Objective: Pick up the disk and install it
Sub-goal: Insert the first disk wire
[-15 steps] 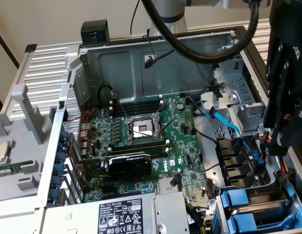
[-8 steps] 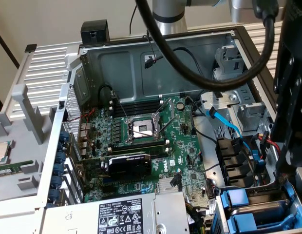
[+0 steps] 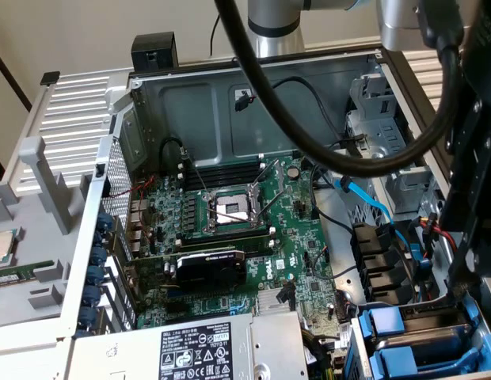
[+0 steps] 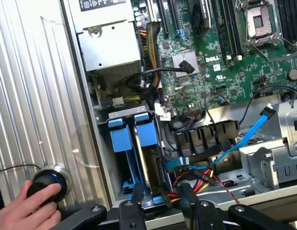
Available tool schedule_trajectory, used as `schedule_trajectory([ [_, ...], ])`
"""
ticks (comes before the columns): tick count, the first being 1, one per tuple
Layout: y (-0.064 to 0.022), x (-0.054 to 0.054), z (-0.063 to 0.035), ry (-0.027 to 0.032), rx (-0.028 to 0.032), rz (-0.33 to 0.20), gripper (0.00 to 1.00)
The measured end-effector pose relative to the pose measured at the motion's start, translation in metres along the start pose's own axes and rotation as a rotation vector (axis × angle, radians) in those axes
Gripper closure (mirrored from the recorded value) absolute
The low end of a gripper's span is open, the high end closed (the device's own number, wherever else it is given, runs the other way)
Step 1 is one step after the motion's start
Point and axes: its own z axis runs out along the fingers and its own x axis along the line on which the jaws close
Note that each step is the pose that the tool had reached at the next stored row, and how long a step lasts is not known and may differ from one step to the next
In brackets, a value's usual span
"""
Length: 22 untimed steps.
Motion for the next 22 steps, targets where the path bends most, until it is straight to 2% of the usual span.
schedule_trajectory([
  [6, 0.0, 0.0001, 0.001, -0.0089, -0.0047, -0.078, 0.56],
  [11, 0.0001, 0.0001, 0.0024, -0.0173, -0.0095, -0.164, 0.56],
  [14, 0.0, 0.0006, 0.0033, -0.021, -0.0111, -0.189, 0.56],
  [16, -0.0002, 0.0019, 0.004, -0.0257, -0.0121, -0.196, 0.56],
  [18, -0.0008, 0.0042, 0.0044, -0.0381, -0.0137, -0.199, 0.56],
  [19, -0.001, 0.0054, 0.0046, -0.0469, -0.0147, -0.199, 0.56],
  [21, -0.0011, 0.0083, 0.0055, -0.0709, -0.0175, -0.2, 0.56],
  [22, -0.0015, 0.0099, 0.006, -0.0802, -0.0186, -0.201, 0.56],
])
